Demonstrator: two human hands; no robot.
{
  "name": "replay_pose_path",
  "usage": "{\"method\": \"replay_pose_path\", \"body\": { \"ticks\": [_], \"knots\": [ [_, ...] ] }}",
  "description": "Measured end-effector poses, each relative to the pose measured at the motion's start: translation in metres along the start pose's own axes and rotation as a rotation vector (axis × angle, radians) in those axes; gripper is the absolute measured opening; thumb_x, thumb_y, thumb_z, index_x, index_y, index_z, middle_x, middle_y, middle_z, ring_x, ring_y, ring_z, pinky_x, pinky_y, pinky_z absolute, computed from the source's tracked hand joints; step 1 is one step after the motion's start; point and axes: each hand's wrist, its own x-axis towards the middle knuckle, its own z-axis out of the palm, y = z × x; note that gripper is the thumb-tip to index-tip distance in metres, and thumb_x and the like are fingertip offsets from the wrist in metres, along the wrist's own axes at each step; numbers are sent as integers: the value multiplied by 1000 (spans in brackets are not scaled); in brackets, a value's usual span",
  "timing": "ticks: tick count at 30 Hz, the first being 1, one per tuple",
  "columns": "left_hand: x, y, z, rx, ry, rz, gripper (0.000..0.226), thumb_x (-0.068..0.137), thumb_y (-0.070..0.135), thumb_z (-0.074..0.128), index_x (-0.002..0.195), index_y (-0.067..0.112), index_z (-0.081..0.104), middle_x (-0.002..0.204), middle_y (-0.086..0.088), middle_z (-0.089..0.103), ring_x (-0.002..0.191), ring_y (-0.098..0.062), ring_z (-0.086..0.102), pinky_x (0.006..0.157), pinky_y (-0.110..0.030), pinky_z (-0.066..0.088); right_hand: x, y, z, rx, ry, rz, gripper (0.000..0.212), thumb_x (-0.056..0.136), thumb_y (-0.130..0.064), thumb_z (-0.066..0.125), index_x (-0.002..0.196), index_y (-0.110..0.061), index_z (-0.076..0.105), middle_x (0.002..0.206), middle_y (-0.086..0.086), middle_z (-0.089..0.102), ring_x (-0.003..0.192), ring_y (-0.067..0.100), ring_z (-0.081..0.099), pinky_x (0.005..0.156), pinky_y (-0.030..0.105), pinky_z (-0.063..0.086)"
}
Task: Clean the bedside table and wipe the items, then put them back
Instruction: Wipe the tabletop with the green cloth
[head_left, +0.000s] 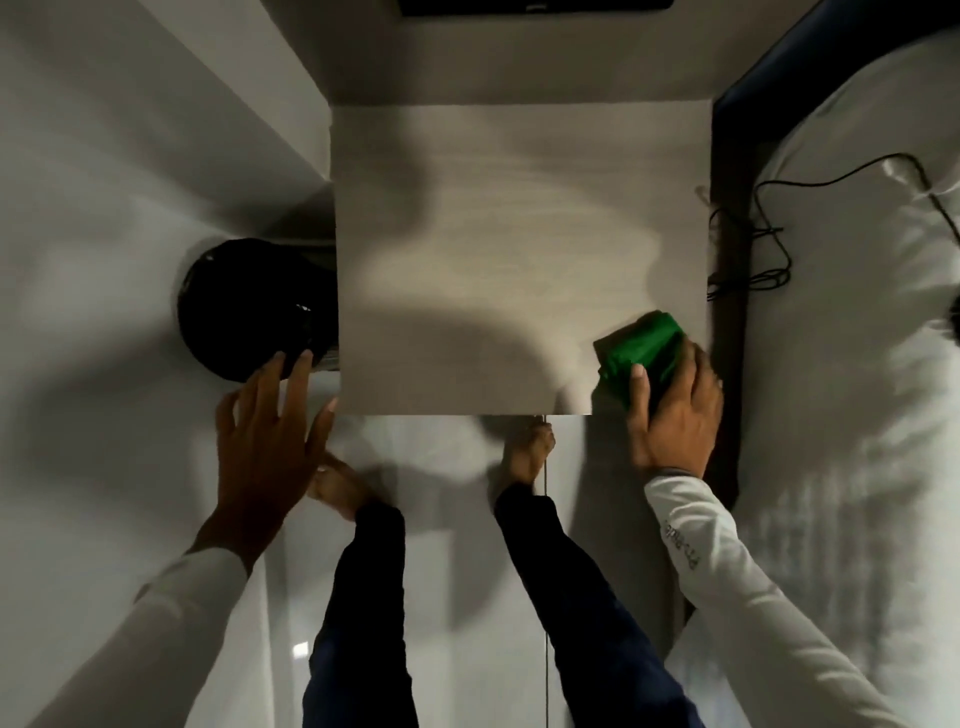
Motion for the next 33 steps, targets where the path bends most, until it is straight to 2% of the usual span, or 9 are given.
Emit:
{"method": "replay_pose_path", "body": {
  "ticks": [3,9,13,18,23,25,27,29,33],
  "knots": [
    [-2,-11,5,34,38,10,62,104,48,40,154,12,37,156,-23,41,137,-41,48,108,-57,38,5,-12,11,-26,-34,56,78,97,-58,31,156,-8,24,160,24,30,149,38,27,123,56,16],
    [12,-19,33,9,47,37,62,106,48,33,157,13,31,161,-21,35,142,-39,44,110,-56,37,-7,-25,41,-206,22,51,82,99,-60,32,157,-4,17,161,29,21,151,44,20,120,63,17],
    [27,-28,51,-22,67,33,61,106,46,33,157,13,30,161,-20,35,144,-37,41,113,-54,35,-29,-68,70,-259,-12,-158,82,98,-60,38,157,-6,21,162,29,18,152,44,15,121,63,12],
    [28,-47,63,-10,142,91,55,108,37,37,155,8,36,160,-20,37,145,-36,43,113,-55,36,-58,-178,112,-215,-144,-492,76,99,-59,36,158,-14,20,165,25,13,153,43,11,123,61,4],
    [40,-63,53,-37,186,139,53,109,34,32,153,4,36,158,-24,39,142,-40,44,109,-58,35,-43,-266,142,-160,-126,-538,68,99,-55,38,158,-23,23,165,21,16,154,38,12,124,58,4],
    [53,-66,47,-34,168,119,56,108,36,30,154,5,35,158,-25,38,141,-41,43,109,-57,34,-31,-260,141,-138,-112,-582,63,100,-52,39,156,-25,29,165,19,20,154,36,15,122,57,12],
    [69,-63,45,-62,161,120,57,107,37,29,154,5,36,157,-26,39,140,-42,43,110,-58,33,-21,-223,131,-157,-82,-536,63,99,-50,43,155,-25,31,164,20,23,153,36,18,122,58,14],
    [86,-60,43,-84,206,169,55,107,34,34,153,3,36,156,-27,40,139,-44,45,110,-59,33,-7,-173,115,-202,-19,-351,66,96,-48,46,156,-26,29,164,20,21,153,38,18,123,59,13],
    [123,-50,40,-76,249,250,56,108,35,37,156,6,33,159,-24,37,143,-41,42,114,-59,31,35,-70,68,-277,72,-6,66,100,-50,27,159,-20,19,165,24,13,154,40,11,122,60,14]
  ]
}}
